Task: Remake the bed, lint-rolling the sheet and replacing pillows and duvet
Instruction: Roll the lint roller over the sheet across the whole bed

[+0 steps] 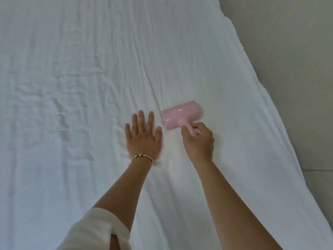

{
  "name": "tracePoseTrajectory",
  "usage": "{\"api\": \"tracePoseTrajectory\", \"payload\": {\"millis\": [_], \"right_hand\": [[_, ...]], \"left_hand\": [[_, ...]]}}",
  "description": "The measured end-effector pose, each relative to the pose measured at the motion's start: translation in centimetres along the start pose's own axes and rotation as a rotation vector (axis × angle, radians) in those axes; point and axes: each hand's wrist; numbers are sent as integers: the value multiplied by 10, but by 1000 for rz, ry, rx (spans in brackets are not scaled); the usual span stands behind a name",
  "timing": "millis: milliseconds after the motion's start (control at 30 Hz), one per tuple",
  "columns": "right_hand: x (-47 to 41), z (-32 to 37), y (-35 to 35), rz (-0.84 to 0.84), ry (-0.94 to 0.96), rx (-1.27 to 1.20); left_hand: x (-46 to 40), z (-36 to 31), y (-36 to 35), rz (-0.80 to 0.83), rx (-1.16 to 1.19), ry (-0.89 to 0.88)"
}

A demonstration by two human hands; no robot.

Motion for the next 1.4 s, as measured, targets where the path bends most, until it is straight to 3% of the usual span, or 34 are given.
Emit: {"api": "tracePoseTrajectory", "payload": {"millis": [433, 633, 767, 900, 1033, 1167, 1400], "right_hand": [[265, -227, 170, 121, -172, -11], [312, -264, 215, 158, -208, 65], [318, -261, 239, 160, -174, 34], [300, -224, 253, 94, -128, -120], [239, -169, 251, 86, -53, -90], [140, -124, 228, 91, 26, 88], [-70, -20, 155, -34, 180, 163]], "left_hand": [[335, -38, -82, 155, -58, -151], [414, -43, -82, 304, -112, -233], [429, -44, -64, 350, 85, -169], [398, -57, -39, 295, 184, -116], [319, -75, -16, 245, 189, -107], [202, -98, -3, 205, 207, -137], [-29, -144, 8, 106, 125, -145]]}}
Point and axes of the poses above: each hand's wrist, its own x-axis away from the middle knuckle, its own y-axis out of the back of the hand, z = x × y, and after that the axes turned 2 degrees about x, right-handed
